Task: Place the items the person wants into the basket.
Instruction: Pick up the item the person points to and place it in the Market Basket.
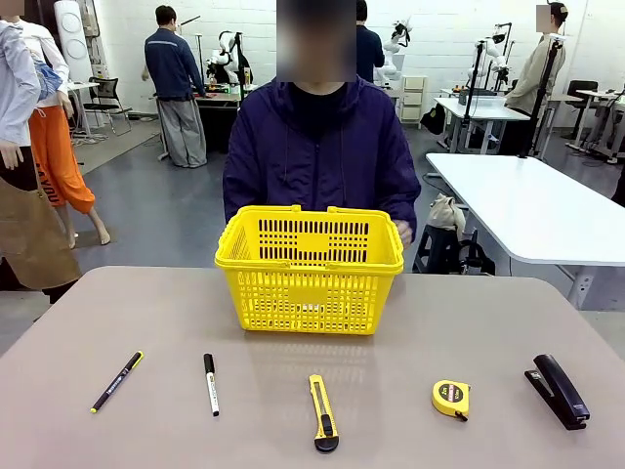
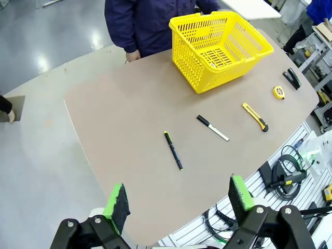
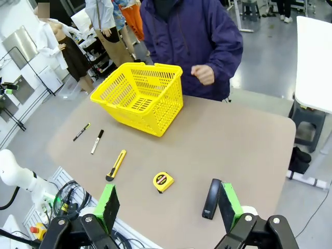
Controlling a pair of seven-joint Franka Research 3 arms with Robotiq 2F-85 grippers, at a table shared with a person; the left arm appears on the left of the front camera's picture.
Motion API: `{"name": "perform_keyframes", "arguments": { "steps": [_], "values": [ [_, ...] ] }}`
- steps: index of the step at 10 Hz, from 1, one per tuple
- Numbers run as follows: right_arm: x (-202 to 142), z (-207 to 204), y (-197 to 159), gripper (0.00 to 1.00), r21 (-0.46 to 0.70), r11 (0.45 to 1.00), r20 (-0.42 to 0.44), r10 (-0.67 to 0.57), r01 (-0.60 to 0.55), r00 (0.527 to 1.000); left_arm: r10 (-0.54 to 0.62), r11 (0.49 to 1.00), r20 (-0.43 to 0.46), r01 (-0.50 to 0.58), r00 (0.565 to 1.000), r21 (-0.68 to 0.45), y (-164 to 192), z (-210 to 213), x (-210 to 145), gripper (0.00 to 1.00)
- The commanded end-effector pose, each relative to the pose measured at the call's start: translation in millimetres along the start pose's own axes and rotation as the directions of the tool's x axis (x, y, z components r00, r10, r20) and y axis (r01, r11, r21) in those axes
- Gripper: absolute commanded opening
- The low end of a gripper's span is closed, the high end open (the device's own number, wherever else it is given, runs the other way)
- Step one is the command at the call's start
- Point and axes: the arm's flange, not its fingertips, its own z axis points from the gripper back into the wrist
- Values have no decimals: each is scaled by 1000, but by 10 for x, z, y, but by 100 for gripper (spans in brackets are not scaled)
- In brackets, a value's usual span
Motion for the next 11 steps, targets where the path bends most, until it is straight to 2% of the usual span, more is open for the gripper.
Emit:
{"name": "perform_keyframes", "arguments": {
  "steps": [1, 11],
  "values": [
    [-19, 4, -14, 100, 10, 1000, -3, -4, 4, 1000, -7, 1000, 1, 7, 1000, -4, -1, -6, 10, 100],
    [-19, 4, -14, 100, 10, 1000, -3, -4, 4, 1000, -7, 1000, 1, 7, 1000, -4, -1, -6, 10, 100]
  ]
}}
